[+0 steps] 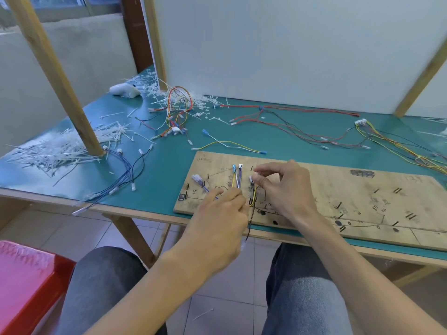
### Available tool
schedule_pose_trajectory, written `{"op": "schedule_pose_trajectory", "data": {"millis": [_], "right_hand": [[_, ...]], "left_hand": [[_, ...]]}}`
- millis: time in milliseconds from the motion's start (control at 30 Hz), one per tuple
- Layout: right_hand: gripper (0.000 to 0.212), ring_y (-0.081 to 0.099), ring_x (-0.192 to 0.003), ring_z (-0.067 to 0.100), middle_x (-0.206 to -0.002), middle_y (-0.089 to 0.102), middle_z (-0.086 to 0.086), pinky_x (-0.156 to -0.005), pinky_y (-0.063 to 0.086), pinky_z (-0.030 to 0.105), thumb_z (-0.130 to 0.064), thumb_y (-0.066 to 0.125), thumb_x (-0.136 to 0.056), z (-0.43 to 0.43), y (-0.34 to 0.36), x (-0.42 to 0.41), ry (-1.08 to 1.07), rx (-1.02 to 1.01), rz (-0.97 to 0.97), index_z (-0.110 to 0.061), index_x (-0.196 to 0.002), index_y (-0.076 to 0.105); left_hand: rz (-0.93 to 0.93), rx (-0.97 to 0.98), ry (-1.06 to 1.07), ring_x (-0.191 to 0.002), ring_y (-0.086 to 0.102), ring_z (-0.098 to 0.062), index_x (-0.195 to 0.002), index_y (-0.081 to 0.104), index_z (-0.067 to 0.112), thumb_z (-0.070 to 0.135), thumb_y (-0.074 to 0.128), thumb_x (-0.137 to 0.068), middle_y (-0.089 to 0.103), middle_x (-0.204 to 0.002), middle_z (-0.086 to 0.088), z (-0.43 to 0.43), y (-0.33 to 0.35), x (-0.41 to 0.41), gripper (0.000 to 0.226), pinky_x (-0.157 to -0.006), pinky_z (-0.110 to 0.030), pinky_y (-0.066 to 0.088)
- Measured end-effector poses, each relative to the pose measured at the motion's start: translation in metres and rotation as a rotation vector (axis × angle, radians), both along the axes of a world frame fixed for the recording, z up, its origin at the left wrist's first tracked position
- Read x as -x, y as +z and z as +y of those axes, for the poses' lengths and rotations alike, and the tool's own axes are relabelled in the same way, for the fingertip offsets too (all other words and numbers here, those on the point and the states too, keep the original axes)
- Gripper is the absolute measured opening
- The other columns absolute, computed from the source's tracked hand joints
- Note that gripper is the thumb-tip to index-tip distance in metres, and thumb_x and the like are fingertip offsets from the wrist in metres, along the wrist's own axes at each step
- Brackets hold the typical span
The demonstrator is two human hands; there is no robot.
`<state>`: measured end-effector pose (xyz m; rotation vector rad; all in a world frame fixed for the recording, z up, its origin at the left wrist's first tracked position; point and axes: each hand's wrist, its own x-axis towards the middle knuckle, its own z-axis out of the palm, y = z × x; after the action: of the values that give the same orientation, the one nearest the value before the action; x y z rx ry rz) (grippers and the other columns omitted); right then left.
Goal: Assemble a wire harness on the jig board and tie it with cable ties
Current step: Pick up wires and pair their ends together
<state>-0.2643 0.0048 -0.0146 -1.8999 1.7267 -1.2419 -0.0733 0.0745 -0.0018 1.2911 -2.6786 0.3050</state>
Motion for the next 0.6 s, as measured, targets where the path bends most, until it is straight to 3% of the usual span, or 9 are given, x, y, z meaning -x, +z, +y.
{"op": "schedule_pose_trajectory", "data": {"millis": [133,167,267,300,400,500,600], "right_hand": [[0.011,0.055,-0.1,0.013,-0.079,0.072,-0.027,-0.083,0.036,0.014,-0.034,0.087,-0.086,-0.005,0.0,-0.001,0.005,0.014,0.044,-0.036,-0.096,0.082],[0.011,0.055,-0.1,0.012,-0.079,0.072,-0.027,-0.083,0.037,0.015,-0.033,0.087,-0.086,-0.006,0.0,-0.002,0.003,0.005,0.043,-0.036,-0.096,0.082],[0.01,0.066,-0.098,0.005,-0.083,0.075,-0.022,-0.094,0.029,-0.001,-0.031,0.087,-0.086,-0.009,-0.003,-0.003,0.02,-0.034,-0.012,-0.031,-0.095,0.085],[0.009,0.068,-0.096,-0.001,-0.083,0.076,-0.022,-0.097,0.034,0.002,-0.03,0.088,-0.085,-0.009,-0.003,-0.002,0.031,-0.052,-0.045,-0.03,-0.094,0.085],[0.009,0.068,-0.091,-0.012,-0.086,0.077,-0.022,-0.08,0.046,0.004,-0.029,0.088,-0.085,-0.011,-0.006,0.0,0.043,-0.094,-0.107,-0.029,-0.093,0.086],[0.007,0.071,-0.082,-0.004,-0.087,0.077,-0.023,-0.069,0.049,0.008,-0.031,0.09,-0.083,-0.012,-0.008,0.0,0.027,-0.115,-0.178,-0.029,-0.09,0.086],[0.007,0.073,-0.08,0.002,-0.085,0.079,-0.018,-0.076,0.059,0.022,-0.029,0.09,-0.083,-0.014,-0.006,-0.002,0.028,-0.139,-0.193,-0.027,-0.088,0.086]], "left_hand": [[0.032,-0.05,0.007,-0.112,0.058,-0.018,-0.111,0.075,0.018,0.024,0.074,-0.075,0.067,-0.106,0.006,0.001,0.002,-0.001,0.036,-0.098,-0.038,0.05],[0.036,-0.057,0.007,-0.113,0.058,-0.018,-0.112,0.075,0.018,0.023,0.074,-0.076,0.067,-0.106,0.006,0.001,0.003,-0.001,0.037,-0.099,-0.037,0.049],[0.056,-0.086,0.008,-0.112,0.056,-0.016,-0.113,0.074,0.019,0.023,0.072,-0.078,0.065,-0.105,0.008,0.0,0.004,0.0,0.036,-0.1,-0.036,0.047],[0.062,-0.097,0.01,-0.112,0.055,-0.016,-0.112,0.074,0.02,0.023,0.072,-0.078,0.064,-0.104,0.009,-0.001,0.004,0.0,0.034,-0.1,-0.035,0.046],[0.081,-0.126,0.01,-0.11,0.053,-0.014,-0.109,0.074,0.022,0.023,0.067,-0.081,0.062,-0.102,0.01,-0.003,0.007,0.002,0.029,-0.097,-0.034,0.045],[0.146,-0.155,0.01,-0.111,0.046,-0.011,-0.105,0.071,0.026,0.022,0.055,-0.086,0.055,-0.103,0.013,-0.008,0.01,0.0,0.025,-0.096,-0.031,0.04],[0.154,-0.161,0.009,-0.106,0.043,-0.01,-0.097,0.066,0.027,0.022,0.051,-0.086,0.048,-0.097,0.014,-0.011,0.014,0.0,0.02,-0.09,-0.029,0.034]]}}
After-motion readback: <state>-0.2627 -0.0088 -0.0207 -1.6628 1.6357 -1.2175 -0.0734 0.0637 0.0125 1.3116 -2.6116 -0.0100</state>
